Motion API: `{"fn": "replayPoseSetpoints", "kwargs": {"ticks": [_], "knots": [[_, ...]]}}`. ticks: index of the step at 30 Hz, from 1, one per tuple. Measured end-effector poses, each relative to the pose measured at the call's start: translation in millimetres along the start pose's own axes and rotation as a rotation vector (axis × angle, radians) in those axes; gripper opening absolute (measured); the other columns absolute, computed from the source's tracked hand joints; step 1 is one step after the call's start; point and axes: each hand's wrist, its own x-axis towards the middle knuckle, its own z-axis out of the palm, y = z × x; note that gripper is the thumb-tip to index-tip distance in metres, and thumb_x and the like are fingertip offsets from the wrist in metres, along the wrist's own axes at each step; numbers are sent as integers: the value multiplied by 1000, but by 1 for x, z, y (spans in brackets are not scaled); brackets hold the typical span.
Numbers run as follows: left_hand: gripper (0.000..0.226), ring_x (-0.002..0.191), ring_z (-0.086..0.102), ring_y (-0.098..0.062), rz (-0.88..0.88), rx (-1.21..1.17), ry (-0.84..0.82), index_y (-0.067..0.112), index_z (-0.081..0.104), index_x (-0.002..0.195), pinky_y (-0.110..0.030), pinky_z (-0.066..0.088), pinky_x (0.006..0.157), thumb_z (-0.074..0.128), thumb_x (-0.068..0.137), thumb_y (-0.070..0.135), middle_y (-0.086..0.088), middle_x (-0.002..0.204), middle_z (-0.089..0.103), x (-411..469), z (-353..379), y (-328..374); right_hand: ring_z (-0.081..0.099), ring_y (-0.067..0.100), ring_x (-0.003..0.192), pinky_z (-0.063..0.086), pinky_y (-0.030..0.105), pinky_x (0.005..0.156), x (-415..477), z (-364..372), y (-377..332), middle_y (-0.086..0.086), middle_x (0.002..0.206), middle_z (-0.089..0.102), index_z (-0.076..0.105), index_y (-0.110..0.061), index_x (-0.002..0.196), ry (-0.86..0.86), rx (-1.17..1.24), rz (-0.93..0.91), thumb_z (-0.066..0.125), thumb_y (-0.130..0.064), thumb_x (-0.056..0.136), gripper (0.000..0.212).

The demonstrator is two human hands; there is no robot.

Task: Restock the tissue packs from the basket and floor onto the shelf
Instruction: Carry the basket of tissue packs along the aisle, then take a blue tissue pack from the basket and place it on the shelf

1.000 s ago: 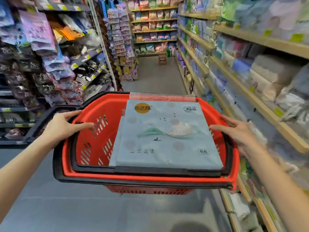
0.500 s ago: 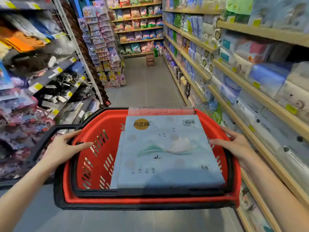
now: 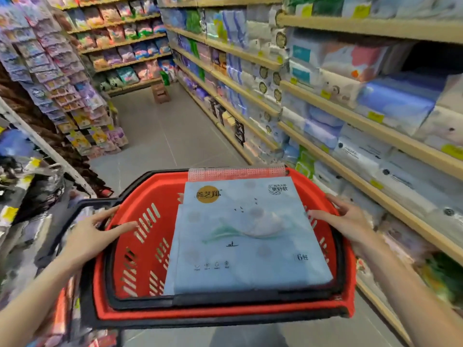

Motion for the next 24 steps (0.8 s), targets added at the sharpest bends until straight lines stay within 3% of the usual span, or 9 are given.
{"fn": "replayPoseSetpoints", "kwargs": {"ticks": [5, 12, 16, 19, 24], "knots": [[72, 118, 53, -24, 131, 53, -153, 37, 56, 123, -41, 43, 96, 69, 60, 69, -5, 128, 59, 98, 7, 28, 60, -12, 50, 43, 6, 43, 3, 31, 23, -15, 82, 60, 56, -20, 123, 201, 78, 49, 76, -8, 70, 58], [94, 88, 64, -17, 331, 175, -380, 39, 54, 125, -37, 49, 79, 60, 41, 80, -1, 105, 67, 204, 68, 77, 62, -14, 60, 45, 5, 49, 11, 41, 63, -14, 94, 64, 51, -26, 128, 439, 125, 104, 78, -16, 68, 67], [95, 83, 60, -12, 433, 234, -544, 36, 47, 132, -32, 46, 75, 64, 48, 77, 2, 104, 64, 246, 126, 95, 64, -10, 66, 49, 13, 53, 17, 38, 83, -17, 93, 62, 46, -31, 131, 499, 85, 154, 83, -30, 60, 80], [97, 77, 62, -7, 448, 255, -670, 39, 40, 136, -25, 48, 65, 61, 49, 77, 9, 92, 65, 271, 166, 106, 63, -12, 67, 48, 9, 51, 21, 36, 91, -18, 94, 61, 48, -29, 129, 553, 63, 196, 80, -26, 65, 72], [84, 77, 68, -16, 422, 271, -819, 39, 34, 139, -31, 54, 66, 67, 66, 64, 8, 89, 64, 297, 232, 120, 66, -5, 73, 49, 13, 57, 24, 35, 104, -22, 87, 68, 48, -48, 116, 663, 90, 284, 79, -66, 22, 100]]}}
